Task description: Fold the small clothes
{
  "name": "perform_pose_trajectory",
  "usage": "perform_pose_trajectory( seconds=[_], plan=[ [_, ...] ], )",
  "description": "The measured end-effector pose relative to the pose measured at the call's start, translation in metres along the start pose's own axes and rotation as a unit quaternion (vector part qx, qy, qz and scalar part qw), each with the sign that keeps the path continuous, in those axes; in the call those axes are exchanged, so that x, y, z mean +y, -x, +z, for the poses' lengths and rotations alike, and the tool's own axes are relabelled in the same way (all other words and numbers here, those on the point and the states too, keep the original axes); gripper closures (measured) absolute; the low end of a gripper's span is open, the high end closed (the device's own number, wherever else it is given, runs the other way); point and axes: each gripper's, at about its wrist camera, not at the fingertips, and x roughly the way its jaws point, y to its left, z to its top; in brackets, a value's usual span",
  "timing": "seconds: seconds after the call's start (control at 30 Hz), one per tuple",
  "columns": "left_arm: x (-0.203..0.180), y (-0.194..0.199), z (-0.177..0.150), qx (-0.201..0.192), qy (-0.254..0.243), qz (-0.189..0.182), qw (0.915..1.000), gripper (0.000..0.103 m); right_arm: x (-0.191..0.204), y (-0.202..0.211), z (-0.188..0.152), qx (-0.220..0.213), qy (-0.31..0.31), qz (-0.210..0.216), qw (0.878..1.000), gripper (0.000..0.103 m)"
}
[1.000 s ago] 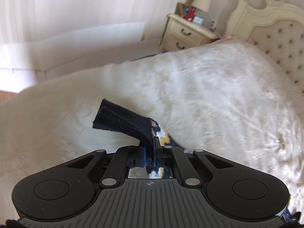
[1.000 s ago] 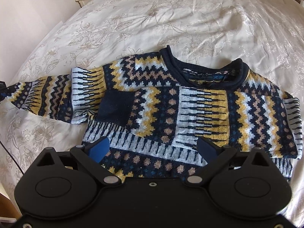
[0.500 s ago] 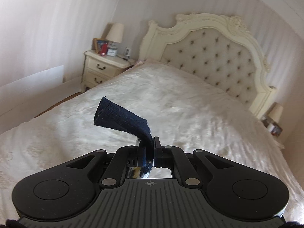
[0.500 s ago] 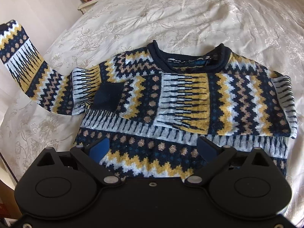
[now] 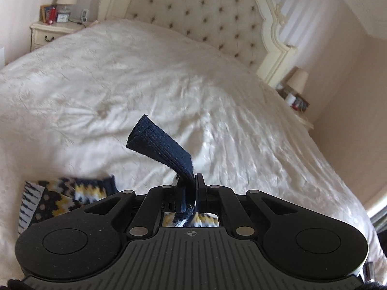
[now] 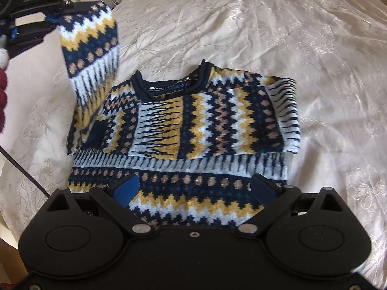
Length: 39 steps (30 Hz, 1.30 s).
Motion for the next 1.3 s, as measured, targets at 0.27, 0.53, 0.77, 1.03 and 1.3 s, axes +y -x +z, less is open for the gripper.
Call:
perform_pose_trajectory(
  seconds=[0.27, 0.53, 0.77, 1.03, 1.3],
  plan=[
    [-0.046, -0.030, -0.036, 0.076, -0.064, -0.024, 0.9947, 0.091, -0.031, 0.008, -0.006, 0.002, -0.017, -0.012, 1.000, 0.004],
    [-0.012, -0.009, -0.039, 0.074, -0.112, 0.020, 0.9907, 0.064, -0.030, -0.003, 0.005, -0.003, -0.025, -0.016, 1.000, 0.004],
    [0.085, -0.022, -0.042, 0.136, -0.068, 0.141, 0.9782, 0.064, -0.023, -0.027, 0.031, -0.002, -0.019, -0.029, 0.999, 0.004],
    [0.165, -0.038, -0.052, 0.183, -0.030, 0.206, 0.9608, 0.064, -0.035, -0.055, 0.067, -0.002, -0.051, -0.032, 0.998, 0.004],
    [0.172, -0.054, -0.057, 0.200, -0.052, 0.211, 0.9553, 0.056, -0.042, -0.096, 0.090, 0.058, -0.020, -0.072, 0.996, 0.004]
  ],
)
